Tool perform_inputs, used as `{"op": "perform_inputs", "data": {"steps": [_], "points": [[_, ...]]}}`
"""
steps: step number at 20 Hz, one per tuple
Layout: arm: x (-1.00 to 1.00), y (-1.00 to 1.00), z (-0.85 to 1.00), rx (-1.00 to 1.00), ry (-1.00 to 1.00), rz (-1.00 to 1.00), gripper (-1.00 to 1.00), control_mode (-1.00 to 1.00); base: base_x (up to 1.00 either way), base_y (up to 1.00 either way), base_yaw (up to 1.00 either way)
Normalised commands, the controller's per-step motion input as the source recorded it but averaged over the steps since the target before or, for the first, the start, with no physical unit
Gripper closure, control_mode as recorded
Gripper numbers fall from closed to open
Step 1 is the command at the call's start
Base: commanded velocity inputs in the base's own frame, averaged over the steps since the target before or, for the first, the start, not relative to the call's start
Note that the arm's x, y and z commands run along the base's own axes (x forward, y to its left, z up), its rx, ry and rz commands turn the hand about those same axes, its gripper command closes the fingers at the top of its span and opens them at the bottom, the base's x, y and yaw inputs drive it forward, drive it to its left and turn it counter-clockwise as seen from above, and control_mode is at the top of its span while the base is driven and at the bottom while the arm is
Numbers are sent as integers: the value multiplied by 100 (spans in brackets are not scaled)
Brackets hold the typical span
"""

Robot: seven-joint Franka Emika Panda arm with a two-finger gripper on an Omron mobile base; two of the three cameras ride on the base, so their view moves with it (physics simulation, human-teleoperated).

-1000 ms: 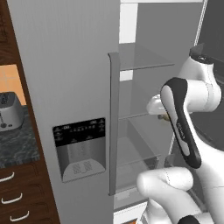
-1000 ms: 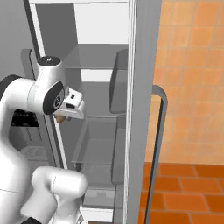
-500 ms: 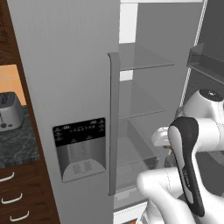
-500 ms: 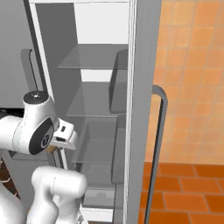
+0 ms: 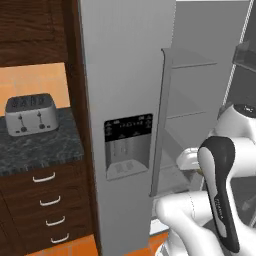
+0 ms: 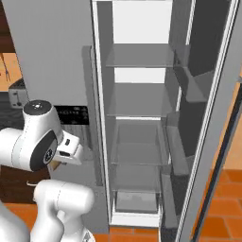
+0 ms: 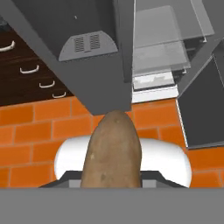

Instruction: Place one sweet potato and one chicken drumstick in each tupperware on the nearby counter, to pack two identical lunches.

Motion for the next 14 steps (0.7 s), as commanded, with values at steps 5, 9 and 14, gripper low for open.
{"op": "perform_inputs", "data": {"steps": [5,9,14], "points": [[0,0,0,0,0,0,100,100,-9,100,4],[0,0,0,0,0,0,100,100,-10,100,3],[0,0,0,0,0,0,100,100,-1,100,5]]}}
